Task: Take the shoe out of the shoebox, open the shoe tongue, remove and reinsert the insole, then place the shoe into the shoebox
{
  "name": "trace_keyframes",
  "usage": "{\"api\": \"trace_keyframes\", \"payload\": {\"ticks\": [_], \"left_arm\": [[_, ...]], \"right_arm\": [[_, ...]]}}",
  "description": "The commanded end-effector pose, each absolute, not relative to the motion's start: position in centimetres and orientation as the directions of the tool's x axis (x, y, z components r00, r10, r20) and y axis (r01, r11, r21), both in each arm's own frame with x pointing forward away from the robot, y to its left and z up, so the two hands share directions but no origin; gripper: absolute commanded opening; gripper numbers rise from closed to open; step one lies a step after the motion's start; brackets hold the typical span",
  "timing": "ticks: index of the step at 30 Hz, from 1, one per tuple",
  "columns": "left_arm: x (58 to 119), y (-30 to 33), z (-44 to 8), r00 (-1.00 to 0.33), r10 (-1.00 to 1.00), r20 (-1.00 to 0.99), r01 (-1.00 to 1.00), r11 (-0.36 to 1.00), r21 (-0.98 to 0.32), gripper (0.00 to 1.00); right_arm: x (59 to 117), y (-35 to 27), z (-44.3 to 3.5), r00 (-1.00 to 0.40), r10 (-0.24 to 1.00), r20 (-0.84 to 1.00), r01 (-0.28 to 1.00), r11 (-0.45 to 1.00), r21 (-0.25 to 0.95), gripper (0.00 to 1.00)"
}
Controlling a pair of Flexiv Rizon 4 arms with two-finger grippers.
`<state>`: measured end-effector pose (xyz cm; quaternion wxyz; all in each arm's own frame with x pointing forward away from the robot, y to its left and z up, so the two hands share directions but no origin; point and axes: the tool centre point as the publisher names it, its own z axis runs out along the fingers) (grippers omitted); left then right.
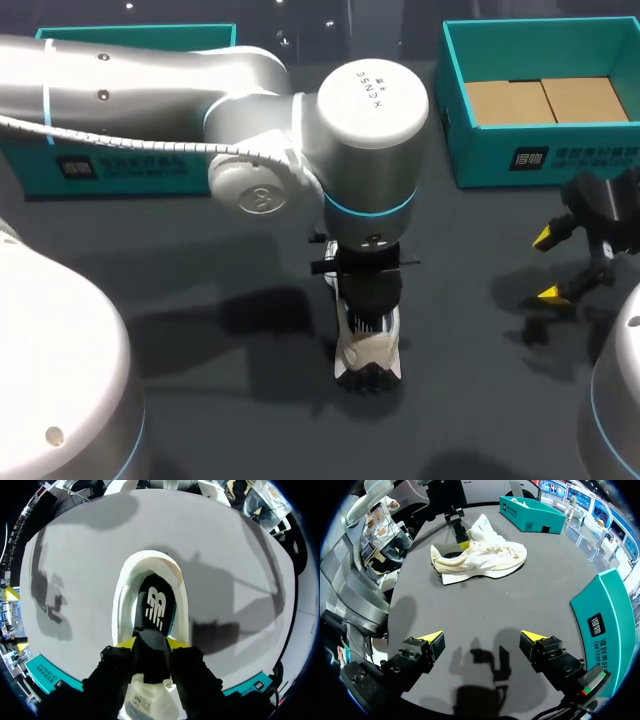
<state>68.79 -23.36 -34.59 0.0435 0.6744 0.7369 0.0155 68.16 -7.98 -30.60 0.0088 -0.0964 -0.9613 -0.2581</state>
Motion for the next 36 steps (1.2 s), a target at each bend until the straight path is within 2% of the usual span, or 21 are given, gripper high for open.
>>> {"api": "trace_keyframes", "payload": {"ticks": [1, 6, 8, 11, 14, 20, 27, 36], "left_arm": [[69.1, -23.7, -35.1, -0.085, 0.996, -0.034, 0.993, 0.088, 0.076, 0.40], [69.1, -23.6, -35.1, -0.076, 0.996, -0.041, 0.994, 0.079, 0.075, 0.52], [69.1, -23.6, -34.9, -0.069, 0.997, -0.044, 0.994, 0.072, 0.078, 0.70], [69.3, -23.3, -34.7, -0.062, 0.997, -0.051, 0.995, 0.066, 0.078, 0.88], [69.7, -23.1, -34.6, -0.069, 0.996, -0.061, 0.995, 0.074, 0.073, 0.97], [70.5, -23.1, -34.2, -0.077, 0.994, -0.071, 0.995, 0.081, 0.059, 0.95], [71.2, -23.5, -33.5, -0.071, 0.994, -0.086, 0.996, 0.075, 0.047, 0.82], [72.6, -23.1, -32.4, -0.054, 0.994, -0.093, 0.998, 0.057, 0.040, 0.78]], "right_arm": [[68.0, -7.9, -30.6, -0.981, 0.183, 0.065, 0.191, 0.849, 0.492, 1.00], [68.0, -7.9, -30.6, -0.981, 0.183, 0.065, 0.191, 0.849, 0.492, 1.00], [68.0, -7.9, -30.6, -0.981, 0.183, 0.065, 0.191, 0.849, 0.492, 1.00], [68.0, -7.9, -30.6, -0.981, 0.183, 0.065, 0.191, 0.849, 0.492, 1.00], [68.0, -7.9, -30.6, -0.981, 0.183, 0.065, 0.191, 0.849, 0.492, 1.00], [68.0, -7.9, -30.6, -0.981, 0.183, 0.065, 0.191, 0.849, 0.492, 1.00], [68.0, -7.9, -30.6, -0.981, 0.183, 0.065, 0.191, 0.849, 0.492, 1.00], [68.0, -7.9, -30.6, -0.981, 0.183, 0.065, 0.191, 0.849, 0.492, 1.00]]}}
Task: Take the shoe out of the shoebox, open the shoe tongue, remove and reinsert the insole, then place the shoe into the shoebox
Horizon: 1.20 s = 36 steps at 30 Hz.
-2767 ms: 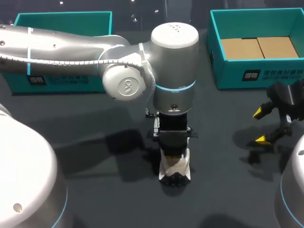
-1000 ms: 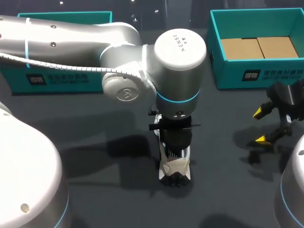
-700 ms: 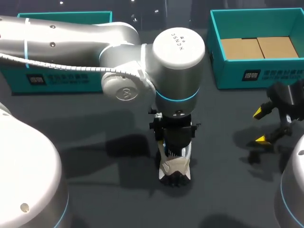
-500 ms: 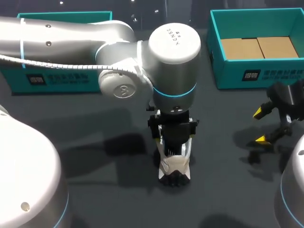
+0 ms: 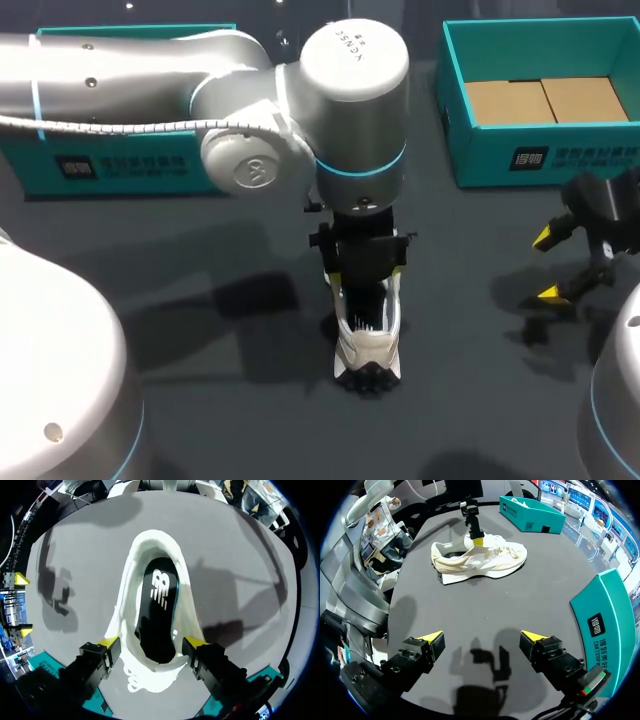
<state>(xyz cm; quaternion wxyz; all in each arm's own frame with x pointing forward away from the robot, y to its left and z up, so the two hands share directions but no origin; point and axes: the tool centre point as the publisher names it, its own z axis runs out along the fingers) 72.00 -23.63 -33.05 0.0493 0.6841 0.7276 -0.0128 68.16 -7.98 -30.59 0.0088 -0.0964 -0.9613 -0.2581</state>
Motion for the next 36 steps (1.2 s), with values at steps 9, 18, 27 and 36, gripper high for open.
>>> {"api": "trace_keyframes", "payload": {"ticks": [9, 18, 27, 36], "left_arm": [[74.9, -22.0, -29.9, -0.005, 0.997, -0.080, 0.998, 0.010, 0.064, 0.68], [77.4, -22.3, -27.3, -0.006, 0.995, -0.100, 0.997, 0.014, 0.074, 0.44], [75.7, -23.5, -27.6, 0.021, 0.989, -0.148, 1.000, -0.019, 0.016, 0.25], [72.8, -23.7, -30.0, 0.028, 0.986, -0.161, 0.998, -0.037, -0.051, 0.26]], "right_arm": [[68.0, -7.9, -30.6, -0.981, 0.183, 0.065, 0.191, 0.849, 0.492, 1.00], [68.0, -7.9, -30.6, -0.981, 0.183, 0.065, 0.191, 0.849, 0.492, 1.00], [68.0, -7.9, -30.6, -0.981, 0.183, 0.065, 0.191, 0.849, 0.492, 1.00], [68.0, -7.9, -30.6, -0.981, 0.183, 0.065, 0.191, 0.849, 0.492, 1.00]]}}
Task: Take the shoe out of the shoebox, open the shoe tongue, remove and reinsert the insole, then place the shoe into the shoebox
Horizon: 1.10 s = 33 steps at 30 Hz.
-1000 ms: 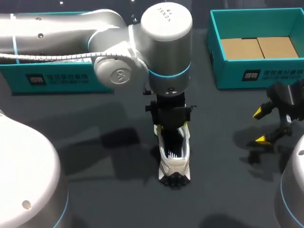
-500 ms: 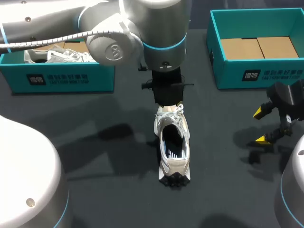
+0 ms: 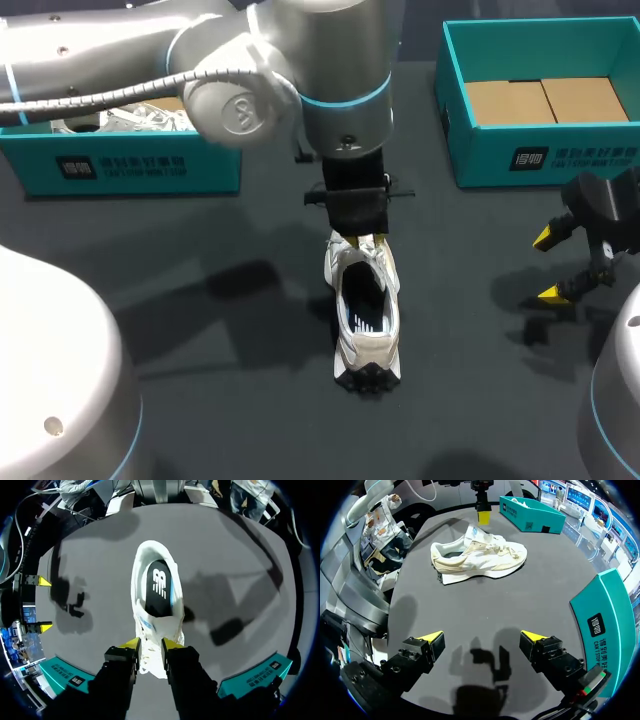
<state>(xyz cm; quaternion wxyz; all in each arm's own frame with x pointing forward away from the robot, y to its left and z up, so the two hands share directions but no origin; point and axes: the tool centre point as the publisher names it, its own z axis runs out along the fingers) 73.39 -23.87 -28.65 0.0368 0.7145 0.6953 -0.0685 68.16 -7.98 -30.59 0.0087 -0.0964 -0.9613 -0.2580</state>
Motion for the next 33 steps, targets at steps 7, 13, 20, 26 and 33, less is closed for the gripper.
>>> {"api": "trace_keyframes", "payload": {"ticks": [7, 13, 20, 26, 33], "left_arm": [[69.8, -23.2, -32.5, 0.026, 0.985, -0.172, 0.993, -0.046, -0.110, 0.23], [68.6, -22.7, -31.2, 0.055, 0.982, -0.180, 0.995, -0.069, -0.070, 0.24], [70.6, -23.7, -29.8, 0.036, 0.976, -0.213, 0.998, -0.045, -0.035, 0.24], [70.4, -24.8, -32.9, 0.022, 0.980, -0.196, 0.992, -0.045, -0.115, 0.25], [67.9, -24.0, -34.8, 0.022, 0.984, -0.176, 0.986, -0.050, -0.160, 0.26]], "right_arm": [[68.0, -7.9, -30.6, -0.981, 0.183, 0.065, 0.191, 0.849, 0.492, 1.00], [68.0, -7.9, -30.6, -0.981, 0.183, 0.065, 0.191, 0.849, 0.492, 1.00], [68.0, -7.9, -30.6, -0.981, 0.183, 0.065, 0.191, 0.849, 0.492, 1.00], [68.0, -7.9, -30.6, -0.981, 0.183, 0.065, 0.191, 0.849, 0.492, 1.00], [68.0, -7.9, -30.6, -0.981, 0.183, 0.065, 0.191, 0.849, 0.492, 1.00]]}}
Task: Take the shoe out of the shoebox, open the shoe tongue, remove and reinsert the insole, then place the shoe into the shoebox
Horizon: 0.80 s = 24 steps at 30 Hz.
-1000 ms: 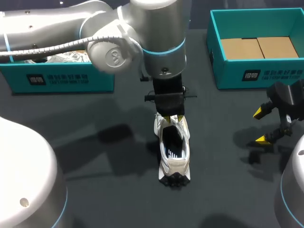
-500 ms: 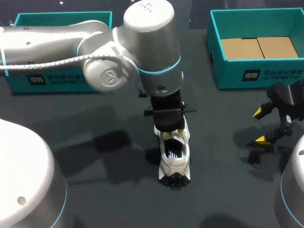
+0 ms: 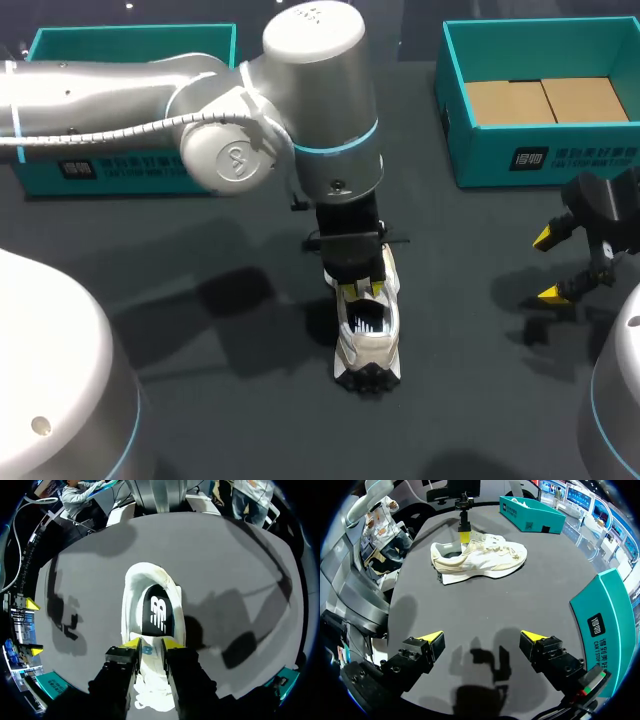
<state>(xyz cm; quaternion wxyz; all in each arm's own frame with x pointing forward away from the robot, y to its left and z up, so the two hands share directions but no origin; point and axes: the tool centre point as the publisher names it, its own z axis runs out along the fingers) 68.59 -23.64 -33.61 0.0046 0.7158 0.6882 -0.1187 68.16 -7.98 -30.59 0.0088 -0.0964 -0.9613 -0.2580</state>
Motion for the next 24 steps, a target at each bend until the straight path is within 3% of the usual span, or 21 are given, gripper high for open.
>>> {"api": "trace_keyframes", "payload": {"ticks": [1, 4, 10, 11, 12, 13, 14, 24], "left_arm": [[67.6, -23.7, -34.7, 0.018, 0.984, -0.180, 0.986, -0.047, -0.161, 0.26], [66.8, -22.7, -33.3, 0.009, 0.977, -0.211, 0.989, -0.040, -0.145, 0.29], [65.6, -21.4, -29.2, -0.039, 0.975, -0.220, 0.996, 0.022, -0.081, 0.48], [65.5, -21.3, -28.5, -0.077, 0.971, -0.226, 0.995, 0.062, -0.076, 0.55], [65.5, -21.2, -27.7, -0.145, 0.964, -0.225, 0.989, 0.133, -0.068, 0.68], [65.7, -21.2, -26.9, -0.286, 0.937, -0.200, 0.958, 0.273, -0.093, 1.00], [66.3, -21.0, -26.3, -0.446, 0.882, -0.151, 0.891, 0.421, -0.170, 1.00], [66.3, -21.0, -26.3, -0.446, 0.882, -0.151, 0.891, 0.421, -0.170, 1.00]], "right_arm": [[68.0, -7.9, -30.6, -0.981, 0.183, 0.065, 0.191, 0.849, 0.492, 1.00], [68.0, -7.9, -30.6, -0.981, 0.183, 0.065, 0.191, 0.849, 0.492, 1.00], [68.0, -7.9, -30.6, -0.981, 0.183, 0.065, 0.191, 0.849, 0.492, 1.00], [68.0, -7.9, -30.6, -0.981, 0.183, 0.065, 0.191, 0.849, 0.492, 1.00], [68.0, -7.9, -30.6, -0.981, 0.183, 0.065, 0.191, 0.849, 0.492, 1.00], [68.0, -7.9, -30.6, -0.981, 0.183, 0.065, 0.191, 0.849, 0.492, 1.00], [68.0, -7.9, -30.6, -0.981, 0.183, 0.065, 0.191, 0.849, 0.492, 1.00], [68.0, -7.9, -30.6, -0.981, 0.183, 0.065, 0.191, 0.849, 0.492, 1.00]]}}
